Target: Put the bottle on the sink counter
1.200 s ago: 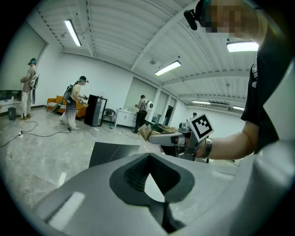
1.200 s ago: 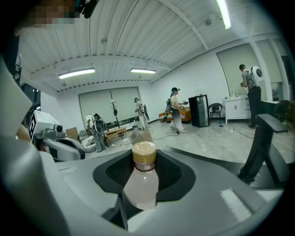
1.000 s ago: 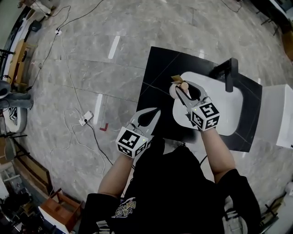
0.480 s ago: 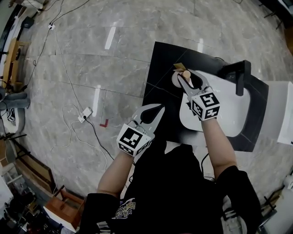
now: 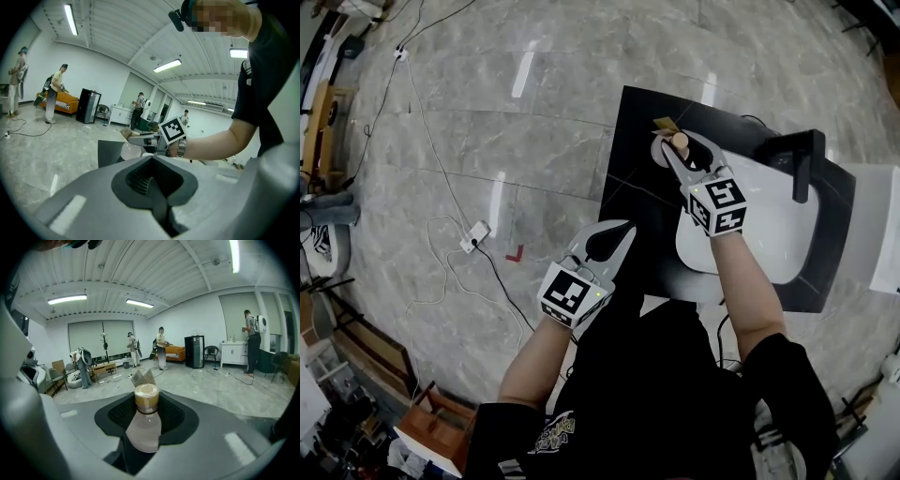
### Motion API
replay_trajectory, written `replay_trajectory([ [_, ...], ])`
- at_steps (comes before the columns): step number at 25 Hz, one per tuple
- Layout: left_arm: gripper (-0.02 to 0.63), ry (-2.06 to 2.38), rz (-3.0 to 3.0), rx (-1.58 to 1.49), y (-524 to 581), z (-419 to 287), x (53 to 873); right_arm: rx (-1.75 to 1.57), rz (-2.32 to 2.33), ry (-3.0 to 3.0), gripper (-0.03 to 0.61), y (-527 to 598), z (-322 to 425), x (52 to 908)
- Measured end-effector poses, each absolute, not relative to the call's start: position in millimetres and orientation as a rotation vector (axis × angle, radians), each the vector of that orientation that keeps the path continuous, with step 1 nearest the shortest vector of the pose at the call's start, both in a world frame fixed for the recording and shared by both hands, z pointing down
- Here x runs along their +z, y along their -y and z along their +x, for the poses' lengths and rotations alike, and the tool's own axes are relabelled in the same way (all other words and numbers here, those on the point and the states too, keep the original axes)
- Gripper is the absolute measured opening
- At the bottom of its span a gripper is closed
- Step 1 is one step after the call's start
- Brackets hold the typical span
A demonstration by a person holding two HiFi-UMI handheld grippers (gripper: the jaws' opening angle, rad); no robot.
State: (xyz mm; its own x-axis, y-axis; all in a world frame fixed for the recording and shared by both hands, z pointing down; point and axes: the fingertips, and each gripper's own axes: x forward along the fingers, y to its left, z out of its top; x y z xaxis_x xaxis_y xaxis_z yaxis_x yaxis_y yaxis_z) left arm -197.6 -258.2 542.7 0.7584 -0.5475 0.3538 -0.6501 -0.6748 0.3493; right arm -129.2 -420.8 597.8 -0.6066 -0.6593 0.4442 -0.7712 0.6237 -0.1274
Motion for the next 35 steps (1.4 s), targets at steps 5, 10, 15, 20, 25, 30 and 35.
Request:
replay_trajectory([
  [5,0.0,0.888,2.493,0.293,260,-202,545,0.428,1.148,2.496,0.166,428,-137,601],
  [10,0.0,0.894,2.502,0.296,261,-204,547,0.42,1.155,2.496,0.166,431,-141,606],
  [15,0.0,0.908,2.499,0.287,259,-208,548,0.409,1.158,2.499,0.166,435,-143,609],
  [20,0.0,0.922,2.49,0.281,258,-210,548,0.391,1.155,2.508,0.166,436,-145,609],
  [25,0.0,0.931,2.489,0.28,256,-210,548,0.36,1.15,2.512,0.167,434,-146,609],
  [30,0.0,0.924,2.48,0.286,251,-208,548,0.353,1.135,2.518,0.171,433,-147,610],
  [35,0.0,0.927,2.493,0.289,246,-203,545,0.387,1.136,2.5,0.183,425,-141,609],
])
